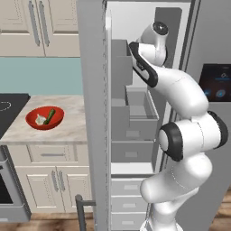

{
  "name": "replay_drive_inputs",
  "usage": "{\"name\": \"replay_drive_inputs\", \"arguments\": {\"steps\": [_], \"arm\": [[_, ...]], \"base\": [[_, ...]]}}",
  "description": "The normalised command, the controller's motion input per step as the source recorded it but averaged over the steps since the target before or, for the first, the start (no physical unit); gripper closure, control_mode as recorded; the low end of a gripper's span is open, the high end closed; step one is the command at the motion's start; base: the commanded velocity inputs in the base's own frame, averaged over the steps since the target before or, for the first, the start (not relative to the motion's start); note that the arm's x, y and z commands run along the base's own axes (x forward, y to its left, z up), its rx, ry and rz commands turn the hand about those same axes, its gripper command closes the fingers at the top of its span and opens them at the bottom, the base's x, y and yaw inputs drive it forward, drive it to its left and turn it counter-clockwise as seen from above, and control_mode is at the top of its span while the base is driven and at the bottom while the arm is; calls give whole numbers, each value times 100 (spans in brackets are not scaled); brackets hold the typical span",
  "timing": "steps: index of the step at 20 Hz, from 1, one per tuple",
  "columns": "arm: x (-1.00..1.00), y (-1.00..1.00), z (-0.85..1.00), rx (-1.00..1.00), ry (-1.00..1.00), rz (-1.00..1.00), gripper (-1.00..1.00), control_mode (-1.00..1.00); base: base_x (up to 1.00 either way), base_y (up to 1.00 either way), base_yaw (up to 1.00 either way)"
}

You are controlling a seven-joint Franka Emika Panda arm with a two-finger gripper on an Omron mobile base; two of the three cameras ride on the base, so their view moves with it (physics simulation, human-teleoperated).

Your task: Take the squash, garlic, and steak from the freezer and place them in the bowl on the counter.

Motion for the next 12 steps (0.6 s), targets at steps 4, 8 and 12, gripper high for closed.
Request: {"name": "replay_drive_inputs", "arguments": {"steps": [4,8,12], "arm": [[25,39,-9,-3,-2,2,-100,-100],[58,32,-8,0,0,3,-100,-100],[66,32,-3,0,15,2,-100,-100]], "base": [[0,0,0],[0,0,0],[0,0,0]]}}
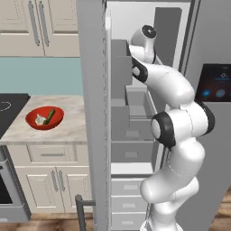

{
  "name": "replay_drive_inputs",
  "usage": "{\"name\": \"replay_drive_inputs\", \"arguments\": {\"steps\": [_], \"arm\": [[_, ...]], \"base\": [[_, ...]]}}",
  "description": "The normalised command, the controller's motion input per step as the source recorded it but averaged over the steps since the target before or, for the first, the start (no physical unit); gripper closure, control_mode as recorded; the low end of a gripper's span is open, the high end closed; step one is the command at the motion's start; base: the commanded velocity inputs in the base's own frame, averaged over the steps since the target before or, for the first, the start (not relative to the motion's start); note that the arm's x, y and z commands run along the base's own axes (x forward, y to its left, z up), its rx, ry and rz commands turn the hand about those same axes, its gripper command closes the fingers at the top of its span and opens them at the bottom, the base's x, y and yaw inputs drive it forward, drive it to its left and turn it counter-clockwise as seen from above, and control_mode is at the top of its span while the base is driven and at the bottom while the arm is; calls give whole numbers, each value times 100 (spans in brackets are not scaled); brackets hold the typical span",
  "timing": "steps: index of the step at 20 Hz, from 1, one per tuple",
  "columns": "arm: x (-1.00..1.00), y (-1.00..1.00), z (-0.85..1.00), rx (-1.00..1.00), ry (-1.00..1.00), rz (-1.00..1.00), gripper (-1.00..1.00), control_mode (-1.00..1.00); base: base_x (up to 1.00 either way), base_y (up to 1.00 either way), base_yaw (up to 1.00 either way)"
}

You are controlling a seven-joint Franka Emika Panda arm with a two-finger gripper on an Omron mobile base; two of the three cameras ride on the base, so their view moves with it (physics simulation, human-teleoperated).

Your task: Take the squash, garlic, and steak from the freezer and place them in the bowl on the counter.

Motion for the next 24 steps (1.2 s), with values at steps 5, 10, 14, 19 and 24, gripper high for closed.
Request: {"name": "replay_drive_inputs", "arguments": {"steps": [5,10,14,19,24], "arm": [[38,23,-9,-5,27,0,-100,-100],[-6,0,-29,-1,25,0,-100,-100],[-16,0,-45,1,3,0,-100,-100],[-2,0,-56,4,0,0,100,-100],[1,-4,-46,7,-8,0,100,-100]], "base": [[0,0,0],[0,0,0],[0,0,0],[0,0,0],[0,0,0]]}}
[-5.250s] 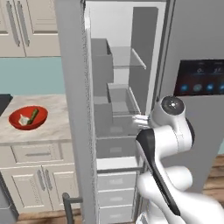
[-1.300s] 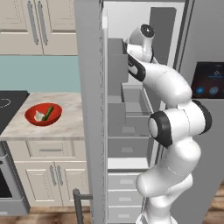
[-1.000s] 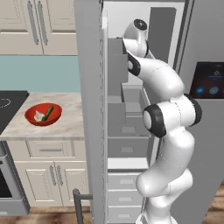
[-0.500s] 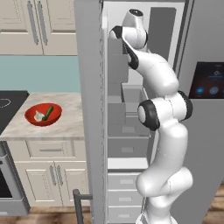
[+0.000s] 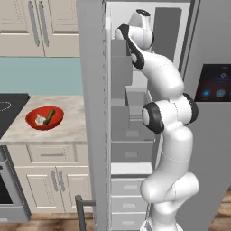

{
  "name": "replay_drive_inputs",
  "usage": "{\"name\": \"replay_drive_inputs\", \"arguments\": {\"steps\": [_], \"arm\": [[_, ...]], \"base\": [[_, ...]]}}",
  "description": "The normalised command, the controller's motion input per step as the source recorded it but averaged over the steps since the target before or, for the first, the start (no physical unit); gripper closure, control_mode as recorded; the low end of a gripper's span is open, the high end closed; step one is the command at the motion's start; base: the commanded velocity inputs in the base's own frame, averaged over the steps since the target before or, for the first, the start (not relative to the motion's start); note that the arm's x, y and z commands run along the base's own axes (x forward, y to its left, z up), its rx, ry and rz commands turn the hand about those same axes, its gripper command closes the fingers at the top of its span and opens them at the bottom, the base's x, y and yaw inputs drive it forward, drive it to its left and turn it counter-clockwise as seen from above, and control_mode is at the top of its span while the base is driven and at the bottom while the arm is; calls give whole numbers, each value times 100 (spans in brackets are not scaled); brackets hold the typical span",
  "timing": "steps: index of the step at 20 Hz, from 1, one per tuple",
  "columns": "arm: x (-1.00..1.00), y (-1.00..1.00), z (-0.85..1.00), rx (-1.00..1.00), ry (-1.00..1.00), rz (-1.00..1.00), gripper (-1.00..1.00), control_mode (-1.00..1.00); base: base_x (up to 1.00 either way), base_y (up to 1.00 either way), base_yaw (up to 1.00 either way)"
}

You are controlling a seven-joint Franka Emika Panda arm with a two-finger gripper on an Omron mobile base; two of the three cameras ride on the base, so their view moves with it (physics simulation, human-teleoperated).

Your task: Take the squash, garlic, and steak from the freezer and place them in the bowl on the counter.

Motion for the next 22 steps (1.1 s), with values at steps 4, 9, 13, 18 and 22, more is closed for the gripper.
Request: {"name": "replay_drive_inputs", "arguments": {"steps": [4,9,13,18,22], "arm": [[13,0,-6,0,-2,0,100,-100],[-27,-13,1,0,-15,0,100,-100],[-79,-29,13,0,-30,0,100,-100],[-100,-43,5,2,-40,-1,100,-100],[-100,-45,23,8,-45,-5,100,-100]], "base": [[0,0,0],[0,0,0],[0,0,0],[0,0,0],[0,0,0]]}}
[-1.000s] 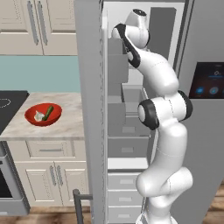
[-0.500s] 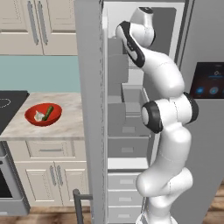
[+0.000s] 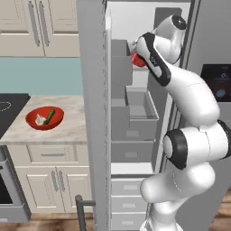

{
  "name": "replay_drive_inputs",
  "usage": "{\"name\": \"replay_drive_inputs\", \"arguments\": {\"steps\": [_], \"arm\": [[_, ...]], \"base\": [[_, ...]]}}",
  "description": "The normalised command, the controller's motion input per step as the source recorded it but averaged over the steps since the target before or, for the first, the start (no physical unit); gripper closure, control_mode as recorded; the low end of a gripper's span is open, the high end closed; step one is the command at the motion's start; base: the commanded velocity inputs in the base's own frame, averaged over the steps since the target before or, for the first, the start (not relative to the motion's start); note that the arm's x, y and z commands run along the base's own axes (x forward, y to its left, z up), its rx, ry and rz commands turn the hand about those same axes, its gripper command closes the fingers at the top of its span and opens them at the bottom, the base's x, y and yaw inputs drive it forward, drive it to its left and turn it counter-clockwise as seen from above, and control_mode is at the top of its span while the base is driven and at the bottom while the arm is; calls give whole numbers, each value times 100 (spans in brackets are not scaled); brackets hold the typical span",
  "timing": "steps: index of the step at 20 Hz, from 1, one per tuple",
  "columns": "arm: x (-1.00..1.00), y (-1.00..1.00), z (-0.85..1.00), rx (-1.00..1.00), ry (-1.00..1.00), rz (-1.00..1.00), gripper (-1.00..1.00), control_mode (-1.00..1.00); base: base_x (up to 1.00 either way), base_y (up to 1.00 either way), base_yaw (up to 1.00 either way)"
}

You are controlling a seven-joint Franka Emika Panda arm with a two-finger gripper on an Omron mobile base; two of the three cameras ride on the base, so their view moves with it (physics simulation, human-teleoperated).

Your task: Take the squash, garlic, and steak from the freezer and place them in the bowl on the counter.

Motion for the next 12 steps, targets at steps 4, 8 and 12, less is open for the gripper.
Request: {"name": "replay_drive_inputs", "arguments": {"steps": [4,8,12], "arm": [[-100,-35,43,18,-51,-13,100,-100],[-100,-16,100,23,-27,-16,100,-100],[-100,-62,68,13,-16,-12,100,-100]], "base": [[0,0,0],[0,0,0],[0,0,0]]}}
